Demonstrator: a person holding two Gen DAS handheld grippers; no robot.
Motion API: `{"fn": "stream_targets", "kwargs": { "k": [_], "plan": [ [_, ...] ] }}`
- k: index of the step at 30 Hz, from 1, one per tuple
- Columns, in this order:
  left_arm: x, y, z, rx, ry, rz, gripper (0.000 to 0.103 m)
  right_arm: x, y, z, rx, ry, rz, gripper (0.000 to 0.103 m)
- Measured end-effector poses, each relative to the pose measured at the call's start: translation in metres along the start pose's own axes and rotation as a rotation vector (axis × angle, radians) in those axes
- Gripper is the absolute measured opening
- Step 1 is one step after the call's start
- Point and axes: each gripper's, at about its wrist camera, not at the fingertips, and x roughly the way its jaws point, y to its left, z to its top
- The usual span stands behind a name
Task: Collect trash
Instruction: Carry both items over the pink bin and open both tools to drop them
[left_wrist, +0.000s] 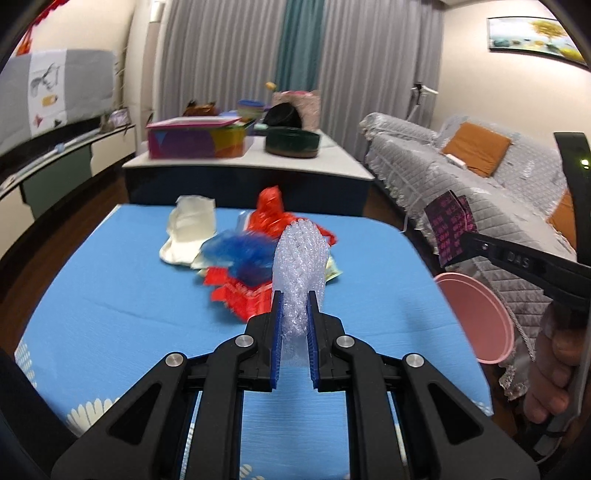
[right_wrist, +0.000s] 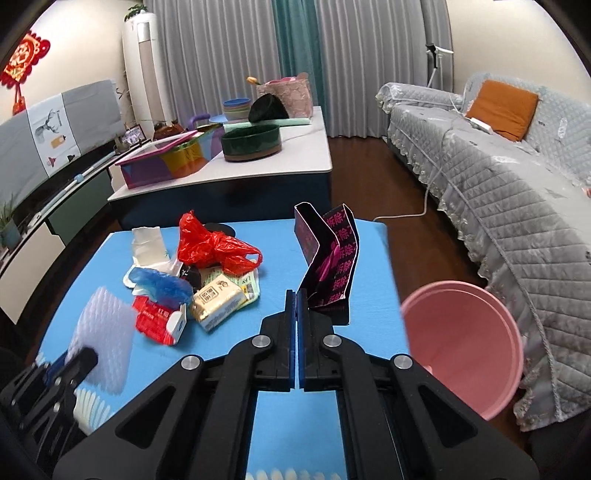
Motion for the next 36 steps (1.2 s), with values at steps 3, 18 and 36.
{"fn": "stream_targets", "kwargs": {
  "k": [3, 18, 36],
  "plan": [
    [-0.007, -0.010, 0.005, 0.012, -0.015, -0.024, 0.012, -0.021, -0.012, 0.001, -0.008, -0.017, -0.012, 0.001],
    [-0.003, -0.105, 0.034, 0.122, -0.029, -0.202, 0.012, -0.061, -0.113, 0.017, 0.051, -0.078, -0.129, 0.001],
    [0.087, -0.239, 0.038, 0.263, 0.029, -0.396, 0.012, -0.020, -0.210, -0.006, 0.230, -0.025, -0.163, 0.001]
  ]
}}
